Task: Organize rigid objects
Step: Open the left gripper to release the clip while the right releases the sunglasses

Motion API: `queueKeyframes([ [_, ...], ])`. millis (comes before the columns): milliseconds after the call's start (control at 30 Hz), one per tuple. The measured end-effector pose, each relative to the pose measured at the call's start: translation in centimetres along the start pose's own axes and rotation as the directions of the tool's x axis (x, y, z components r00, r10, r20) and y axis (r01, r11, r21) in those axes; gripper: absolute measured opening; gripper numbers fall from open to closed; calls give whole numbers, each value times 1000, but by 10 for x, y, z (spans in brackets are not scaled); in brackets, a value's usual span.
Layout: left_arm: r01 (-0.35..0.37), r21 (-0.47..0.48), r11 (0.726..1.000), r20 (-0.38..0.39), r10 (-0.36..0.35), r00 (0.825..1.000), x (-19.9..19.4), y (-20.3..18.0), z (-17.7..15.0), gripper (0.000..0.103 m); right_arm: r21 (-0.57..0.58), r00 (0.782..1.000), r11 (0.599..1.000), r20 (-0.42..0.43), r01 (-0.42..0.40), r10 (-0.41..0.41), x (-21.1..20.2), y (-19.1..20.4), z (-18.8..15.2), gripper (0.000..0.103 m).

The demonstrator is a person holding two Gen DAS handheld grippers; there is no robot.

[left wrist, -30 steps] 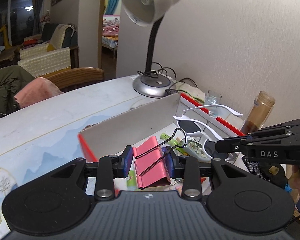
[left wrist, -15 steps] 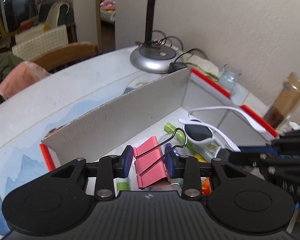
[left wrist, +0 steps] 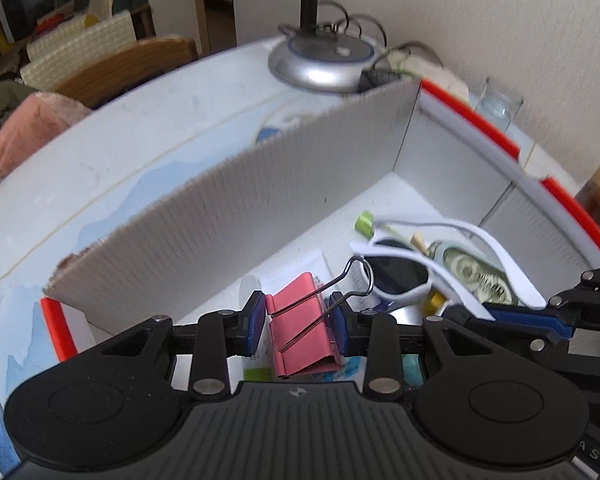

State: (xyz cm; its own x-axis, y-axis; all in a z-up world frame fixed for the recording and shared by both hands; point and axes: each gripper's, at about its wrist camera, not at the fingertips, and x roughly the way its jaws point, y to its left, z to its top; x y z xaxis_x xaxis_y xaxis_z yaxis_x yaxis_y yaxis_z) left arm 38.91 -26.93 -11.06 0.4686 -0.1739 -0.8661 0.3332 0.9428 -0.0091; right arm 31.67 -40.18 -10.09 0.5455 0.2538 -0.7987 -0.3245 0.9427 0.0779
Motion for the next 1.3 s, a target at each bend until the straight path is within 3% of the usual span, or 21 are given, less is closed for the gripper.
queueKeyframes([
  [167, 6, -1, 1000, -50, -6, 999, 7, -1, 1, 34, 2, 1000, 1000, -13, -7, 7, 3, 1, 0, 5],
  [233, 11, -7, 1000, -63, -11, 998, 10, 0, 1, 34, 3, 1000, 1000, -17, -3, 3, 4, 1, -1, 14],
  [567, 19, -15, 1000, -63, -20, 998, 4, 2, -5, 35, 25, 1000, 1000, -20, -4, 4, -4, 0, -6, 26],
  [667, 35, -22, 999, -46, -36, 998, -5, 2, -8, 37, 33, 1000, 999, -15, -4, 4, -9, -1, -7, 29],
  [800, 51, -25, 998, -6, -51, 999, -22, 3, -13, 47, 36, 1000, 999, -3, 2, -2, -18, 1, -8, 31],
  [933, 89, -34, 995, 42, -87, 995, -44, 4, -21, 47, 41, 1000, 999, 14, 5, -6, -29, 5, -8, 34],
  [1067, 115, -33, 993, 97, -111, 989, -69, 5, -30, 48, 45, 999, 999, 35, 7, -8, -41, 11, -8, 37],
  [1200, 136, -36, 990, 152, -130, 980, -95, 9, -40, 61, 50, 998, 999, 61, 5, -8, -56, 21, -8, 41],
  [1300, 146, -31, 989, 188, -137, 972, -113, 12, -49, 61, 58, 997, 998, 79, 3, -7, -67, 28, -10, 45],
])
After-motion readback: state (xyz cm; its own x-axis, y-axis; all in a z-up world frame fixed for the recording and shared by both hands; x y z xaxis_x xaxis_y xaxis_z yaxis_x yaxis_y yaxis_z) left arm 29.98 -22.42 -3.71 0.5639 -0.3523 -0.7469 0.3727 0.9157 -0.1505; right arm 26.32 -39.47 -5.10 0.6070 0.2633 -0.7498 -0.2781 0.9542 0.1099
